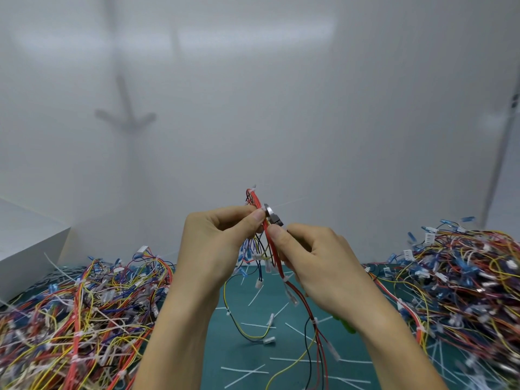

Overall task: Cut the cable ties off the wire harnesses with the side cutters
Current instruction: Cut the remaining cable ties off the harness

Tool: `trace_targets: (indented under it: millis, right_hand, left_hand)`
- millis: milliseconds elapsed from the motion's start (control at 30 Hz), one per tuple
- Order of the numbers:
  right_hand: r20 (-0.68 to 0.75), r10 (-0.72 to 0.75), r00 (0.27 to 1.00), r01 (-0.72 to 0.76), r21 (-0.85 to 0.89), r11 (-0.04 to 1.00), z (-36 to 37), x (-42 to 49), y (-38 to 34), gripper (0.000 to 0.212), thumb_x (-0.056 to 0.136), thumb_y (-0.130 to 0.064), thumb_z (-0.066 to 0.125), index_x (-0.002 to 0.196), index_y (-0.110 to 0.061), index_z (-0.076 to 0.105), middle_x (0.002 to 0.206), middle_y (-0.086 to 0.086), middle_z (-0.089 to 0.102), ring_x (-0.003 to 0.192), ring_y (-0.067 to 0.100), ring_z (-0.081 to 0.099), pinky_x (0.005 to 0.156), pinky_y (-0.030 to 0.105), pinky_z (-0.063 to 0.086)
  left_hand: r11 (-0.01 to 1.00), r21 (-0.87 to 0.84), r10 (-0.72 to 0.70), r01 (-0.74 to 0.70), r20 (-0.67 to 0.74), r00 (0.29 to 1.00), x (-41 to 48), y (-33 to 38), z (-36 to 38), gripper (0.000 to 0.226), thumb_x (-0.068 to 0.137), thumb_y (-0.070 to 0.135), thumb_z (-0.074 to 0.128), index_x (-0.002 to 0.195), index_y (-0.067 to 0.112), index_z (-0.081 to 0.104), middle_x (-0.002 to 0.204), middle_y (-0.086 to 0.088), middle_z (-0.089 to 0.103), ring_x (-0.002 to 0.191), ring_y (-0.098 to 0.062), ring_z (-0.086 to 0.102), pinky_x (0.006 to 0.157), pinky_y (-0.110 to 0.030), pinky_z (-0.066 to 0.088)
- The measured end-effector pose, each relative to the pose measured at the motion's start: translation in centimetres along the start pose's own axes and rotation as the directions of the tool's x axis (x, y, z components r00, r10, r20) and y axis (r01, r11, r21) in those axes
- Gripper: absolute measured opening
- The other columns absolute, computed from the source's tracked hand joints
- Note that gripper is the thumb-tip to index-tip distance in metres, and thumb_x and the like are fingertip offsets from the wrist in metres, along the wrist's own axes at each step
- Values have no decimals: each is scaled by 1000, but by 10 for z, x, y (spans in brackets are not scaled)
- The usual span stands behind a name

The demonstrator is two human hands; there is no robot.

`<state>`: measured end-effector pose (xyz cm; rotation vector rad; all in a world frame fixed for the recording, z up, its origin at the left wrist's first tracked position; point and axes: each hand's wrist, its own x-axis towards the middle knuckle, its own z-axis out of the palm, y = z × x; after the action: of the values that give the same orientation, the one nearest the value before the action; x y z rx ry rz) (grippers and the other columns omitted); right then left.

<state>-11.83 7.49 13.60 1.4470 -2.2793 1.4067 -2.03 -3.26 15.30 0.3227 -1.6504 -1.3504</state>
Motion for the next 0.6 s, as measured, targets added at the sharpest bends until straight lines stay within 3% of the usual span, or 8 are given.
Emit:
trace_targets:
  millis: [433, 600]
  right_hand:
    - [-9, -11, 1000, 11, -49, 999, 0, 1, 0, 54, 90, -64, 42, 59, -20, 46, 50, -12, 46, 59, 16, 37, 56, 34, 30]
    - [-11, -12, 1000, 11, -101, 995, -2, 1, 1, 55, 84, -70, 37, 62, -21, 48, 53, -3, 43, 64, 23, 41, 58, 36, 33]
  left_hand:
    - [1000, 21, -3, 3, -7, 1000, 1, -2, 0, 15, 83, 10, 74, 74, 21, 77, 59, 9, 71, 52, 8, 58, 50, -3, 41]
    - [999, 49, -16, 17, -27, 1000, 2, -3, -1, 15, 82, 10, 74, 71, 20, 76, 56, 8, 70, 49, 5, 58, 48, -4, 40]
